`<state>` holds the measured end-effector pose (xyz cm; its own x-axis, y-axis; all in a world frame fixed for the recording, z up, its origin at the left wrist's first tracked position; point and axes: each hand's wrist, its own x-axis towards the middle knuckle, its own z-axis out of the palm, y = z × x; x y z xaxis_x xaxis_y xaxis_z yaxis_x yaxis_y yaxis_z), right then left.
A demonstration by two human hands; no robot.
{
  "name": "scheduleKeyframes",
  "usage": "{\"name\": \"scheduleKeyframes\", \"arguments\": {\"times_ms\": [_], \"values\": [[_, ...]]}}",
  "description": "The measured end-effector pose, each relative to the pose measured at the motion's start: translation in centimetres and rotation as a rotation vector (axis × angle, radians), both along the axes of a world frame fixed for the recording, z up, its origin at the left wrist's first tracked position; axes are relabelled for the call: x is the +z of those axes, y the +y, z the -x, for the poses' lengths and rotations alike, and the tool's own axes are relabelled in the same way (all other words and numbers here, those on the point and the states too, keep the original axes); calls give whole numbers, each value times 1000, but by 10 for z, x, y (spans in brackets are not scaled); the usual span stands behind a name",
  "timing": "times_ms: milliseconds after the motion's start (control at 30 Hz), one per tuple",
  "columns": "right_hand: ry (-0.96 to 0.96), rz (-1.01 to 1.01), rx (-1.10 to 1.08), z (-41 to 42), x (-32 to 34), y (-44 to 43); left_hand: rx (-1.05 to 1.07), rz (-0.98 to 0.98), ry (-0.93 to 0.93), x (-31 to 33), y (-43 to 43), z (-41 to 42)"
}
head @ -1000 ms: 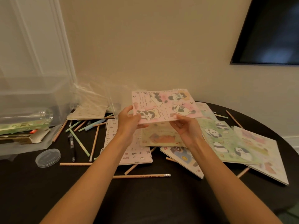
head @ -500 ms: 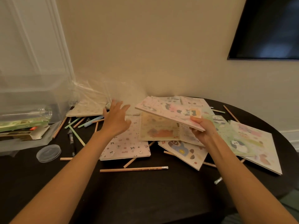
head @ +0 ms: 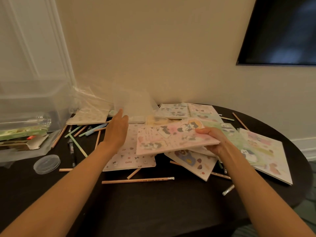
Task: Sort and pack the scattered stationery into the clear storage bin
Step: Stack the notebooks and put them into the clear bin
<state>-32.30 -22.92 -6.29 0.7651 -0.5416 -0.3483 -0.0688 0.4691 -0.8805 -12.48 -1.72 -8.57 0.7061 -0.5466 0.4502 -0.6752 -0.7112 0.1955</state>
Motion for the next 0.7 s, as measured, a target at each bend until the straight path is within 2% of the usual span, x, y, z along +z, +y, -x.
{"name": "scheduleKeyframes", "arguments": {"times_ms": [100,267,533,600,700], "values": [[-54,29,-136,-12,5,9,-66,75,-77,9,-5,6],[-135,29,-363,-33,5,31,-101,61,-53,13,-10,20],[-60,345,-335,-59,1,72,-237,149,68,11,-14,40],[-80,292,-298,-63,2,79,-287,176,116,13,-13,44],[-190,-29,-213,-63,9,87,-362,155,149,16,-12,52]]}}
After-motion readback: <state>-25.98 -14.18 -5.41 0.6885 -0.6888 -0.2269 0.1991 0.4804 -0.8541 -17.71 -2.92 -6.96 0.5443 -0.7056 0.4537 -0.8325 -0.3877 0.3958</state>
